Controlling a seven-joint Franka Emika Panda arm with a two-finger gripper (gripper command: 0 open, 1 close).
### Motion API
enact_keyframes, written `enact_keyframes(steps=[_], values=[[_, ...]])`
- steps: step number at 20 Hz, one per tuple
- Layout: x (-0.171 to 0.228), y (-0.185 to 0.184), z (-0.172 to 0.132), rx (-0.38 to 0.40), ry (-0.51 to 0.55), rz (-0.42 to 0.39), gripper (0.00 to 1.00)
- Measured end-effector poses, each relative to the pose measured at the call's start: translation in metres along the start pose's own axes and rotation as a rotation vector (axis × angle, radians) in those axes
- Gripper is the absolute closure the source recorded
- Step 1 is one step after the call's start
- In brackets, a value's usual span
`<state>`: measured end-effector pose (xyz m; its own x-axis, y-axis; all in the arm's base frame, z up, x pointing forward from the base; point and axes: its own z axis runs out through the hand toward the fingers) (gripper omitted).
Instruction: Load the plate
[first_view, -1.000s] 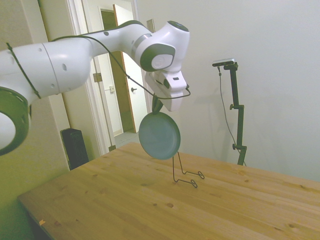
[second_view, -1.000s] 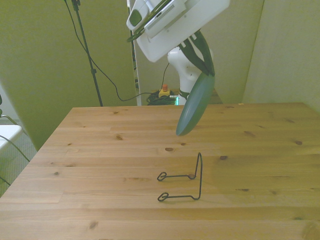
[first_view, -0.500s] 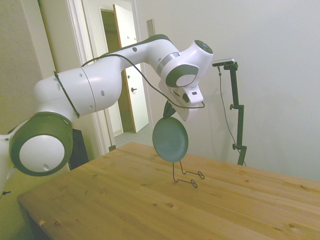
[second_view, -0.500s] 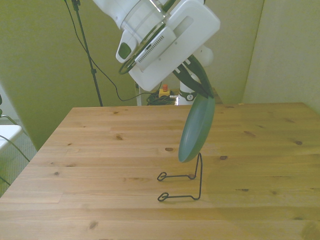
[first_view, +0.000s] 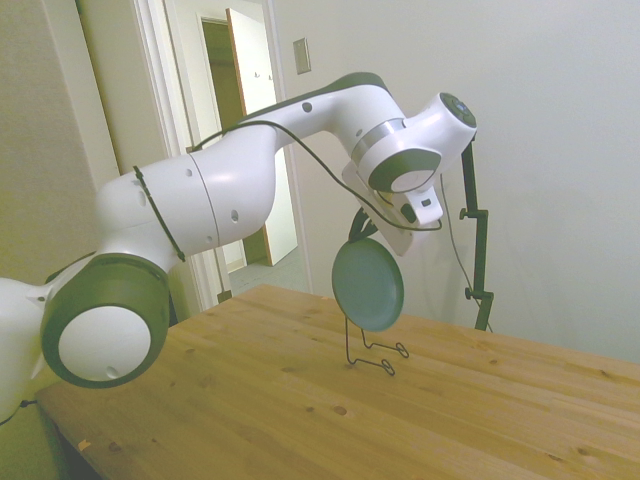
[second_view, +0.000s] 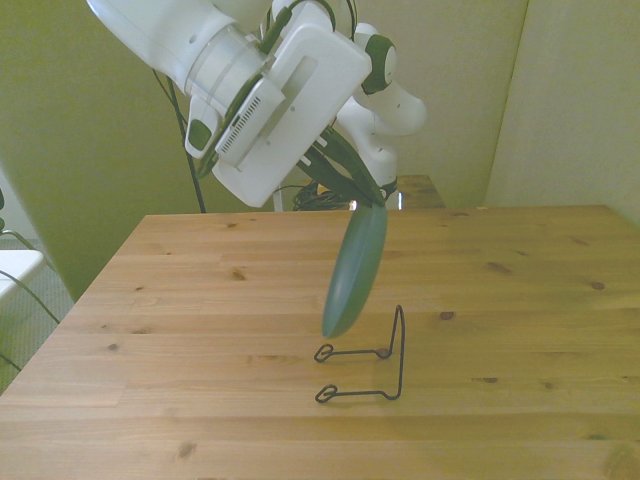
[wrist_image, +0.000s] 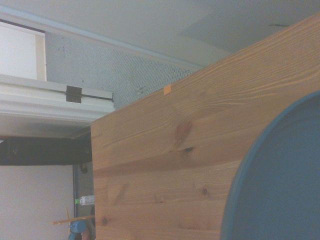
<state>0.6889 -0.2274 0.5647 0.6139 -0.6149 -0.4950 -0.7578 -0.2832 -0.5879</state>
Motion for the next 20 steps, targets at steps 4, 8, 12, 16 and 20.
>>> enact_keyframes(steps=[4,8,12,16,20], values=[[0.006,-0.001,0.012,0.017,-0.033,-0.014,1.0],[0.013,0.004,0.015,0.022,-0.042,-0.019,1.0],[0.022,0.012,0.018,0.029,-0.051,-0.022,1.0],[0.036,0.018,0.038,0.042,-0.056,-0.011,1.0],[0.045,0.025,0.057,0.045,-0.069,-0.004,1.0]])
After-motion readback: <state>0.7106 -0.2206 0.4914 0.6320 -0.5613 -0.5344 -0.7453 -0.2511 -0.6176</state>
